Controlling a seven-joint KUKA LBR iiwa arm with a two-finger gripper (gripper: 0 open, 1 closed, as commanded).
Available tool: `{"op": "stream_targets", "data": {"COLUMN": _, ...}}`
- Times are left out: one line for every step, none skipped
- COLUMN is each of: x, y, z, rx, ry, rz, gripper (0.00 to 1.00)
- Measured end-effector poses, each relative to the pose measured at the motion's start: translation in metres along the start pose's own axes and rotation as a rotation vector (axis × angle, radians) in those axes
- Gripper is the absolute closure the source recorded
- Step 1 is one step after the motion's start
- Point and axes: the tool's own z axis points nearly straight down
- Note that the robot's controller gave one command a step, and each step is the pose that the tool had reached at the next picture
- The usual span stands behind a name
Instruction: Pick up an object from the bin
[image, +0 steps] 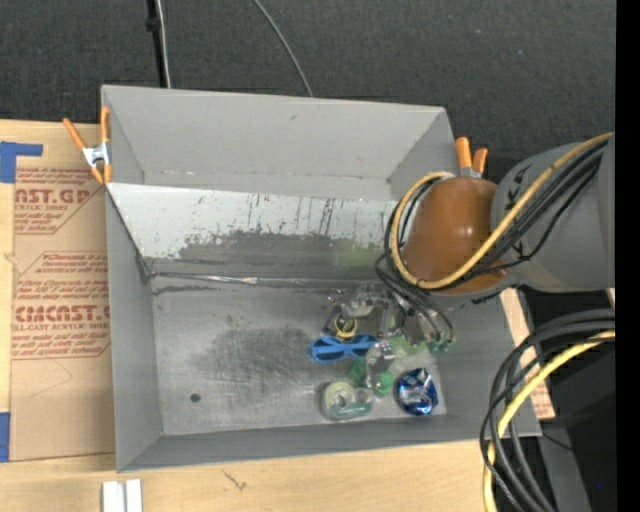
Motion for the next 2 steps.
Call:
{"op": "stream_targets", "data": {"x": 0.002, "y": -0.014, "z": -0.013, "rx": 0.003, "ry": 0.017, "rz": 0.355, "gripper": 0.0}}
{"op": "stream_targets", "data": {"x": -0.005, "y": 0.005, "z": -0.012, "rx": 0.006, "ry": 0.019, "rz": 0.635, "gripper": 0.0}}
